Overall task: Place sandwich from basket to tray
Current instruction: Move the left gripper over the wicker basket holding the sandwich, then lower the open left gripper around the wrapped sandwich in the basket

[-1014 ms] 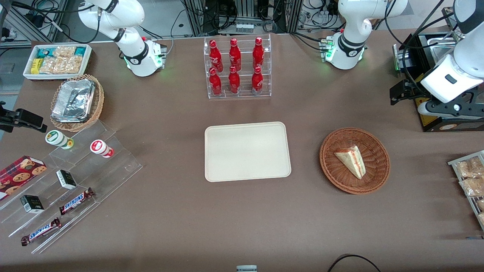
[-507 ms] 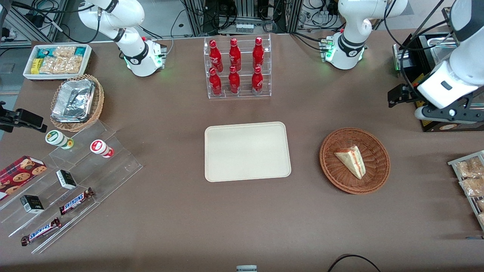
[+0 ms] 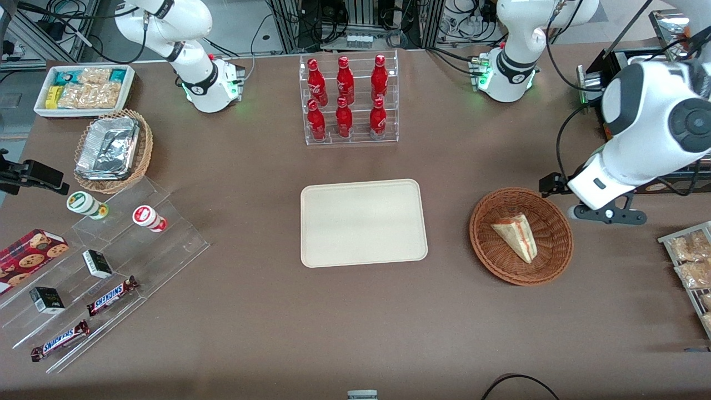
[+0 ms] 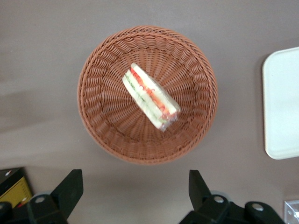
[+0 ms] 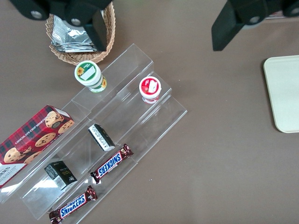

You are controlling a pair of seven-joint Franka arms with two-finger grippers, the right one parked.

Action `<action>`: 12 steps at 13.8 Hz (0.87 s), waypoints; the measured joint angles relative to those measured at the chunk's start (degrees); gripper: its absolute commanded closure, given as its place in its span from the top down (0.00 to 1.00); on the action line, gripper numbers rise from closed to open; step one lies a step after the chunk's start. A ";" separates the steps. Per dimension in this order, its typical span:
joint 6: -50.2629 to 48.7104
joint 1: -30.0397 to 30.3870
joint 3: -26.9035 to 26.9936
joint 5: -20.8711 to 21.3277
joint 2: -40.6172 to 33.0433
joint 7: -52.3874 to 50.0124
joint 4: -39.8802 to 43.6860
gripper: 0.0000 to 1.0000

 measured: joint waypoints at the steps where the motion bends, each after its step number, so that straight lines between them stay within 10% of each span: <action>1: 2.63 -0.09 0.00 0.00 0.03 -0.79 -2.03 1.00; 12: 21.20 -2.07 -0.19 0.00 3.15 -28.00 -12.62 1.00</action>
